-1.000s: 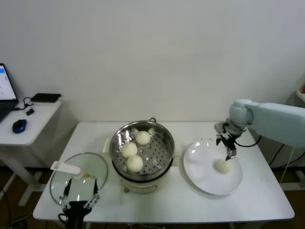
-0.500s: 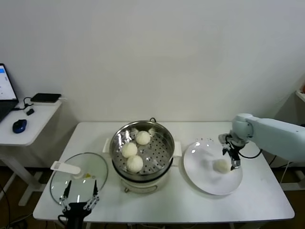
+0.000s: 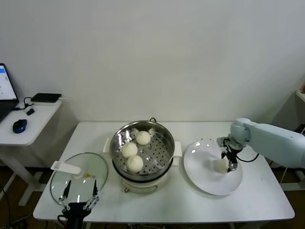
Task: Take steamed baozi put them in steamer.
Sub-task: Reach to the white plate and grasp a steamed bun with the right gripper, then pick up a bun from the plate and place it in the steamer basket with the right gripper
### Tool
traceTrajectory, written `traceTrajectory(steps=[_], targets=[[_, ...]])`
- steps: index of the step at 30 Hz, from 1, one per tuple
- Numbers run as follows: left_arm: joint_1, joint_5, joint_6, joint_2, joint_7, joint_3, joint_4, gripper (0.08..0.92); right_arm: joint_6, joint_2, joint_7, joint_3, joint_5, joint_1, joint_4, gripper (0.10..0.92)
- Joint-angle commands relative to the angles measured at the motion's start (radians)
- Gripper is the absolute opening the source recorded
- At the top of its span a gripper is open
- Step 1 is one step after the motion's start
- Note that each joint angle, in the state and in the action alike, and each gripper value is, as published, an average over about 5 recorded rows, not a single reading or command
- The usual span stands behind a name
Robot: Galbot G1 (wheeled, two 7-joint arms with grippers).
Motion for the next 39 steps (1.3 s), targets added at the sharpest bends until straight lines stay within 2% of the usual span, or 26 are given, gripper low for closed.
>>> traceTrajectory(steps=[1, 6, 15, 25, 31, 39], targets=[[0.003, 0.0, 0.0, -0.049, 0.0, 0.0, -0.005, 0.823, -0.008, -0.01, -0.001, 0.004, 0.005, 0.013, 0.022, 0.66], [0.005, -0.001, 0.0, -0.049, 0.001, 0.0, -0.009, 0.823, -0.016, -0.025, -0.005, -0.109, 0.093, 0.183, 0.09, 0.561], [0.003, -0.004, -0.001, -0.049, 0.003, 0.007, -0.008, 0.823, -0.091, 0.025, -0.031, -0.382, 0.404, 0.644, 0.303, 0.551], [-0.001, -0.002, 0.006, -0.049, 0.006, 0.021, -0.016, 0.823, -0.202, 0.161, -0.019, -0.377, 0.63, 0.849, 0.462, 0.551], [-0.006, -0.004, 0.008, -0.049, 0.006, 0.018, -0.013, 0.823, -0.265, 0.258, 0.02, -0.302, 0.68, 0.81, 0.484, 0.551], [-0.017, -0.004, 0.019, -0.049, 0.013, 0.007, -0.017, 0.823, -0.326, 0.373, 0.094, -0.215, 0.622, 0.647, 0.46, 0.551]])
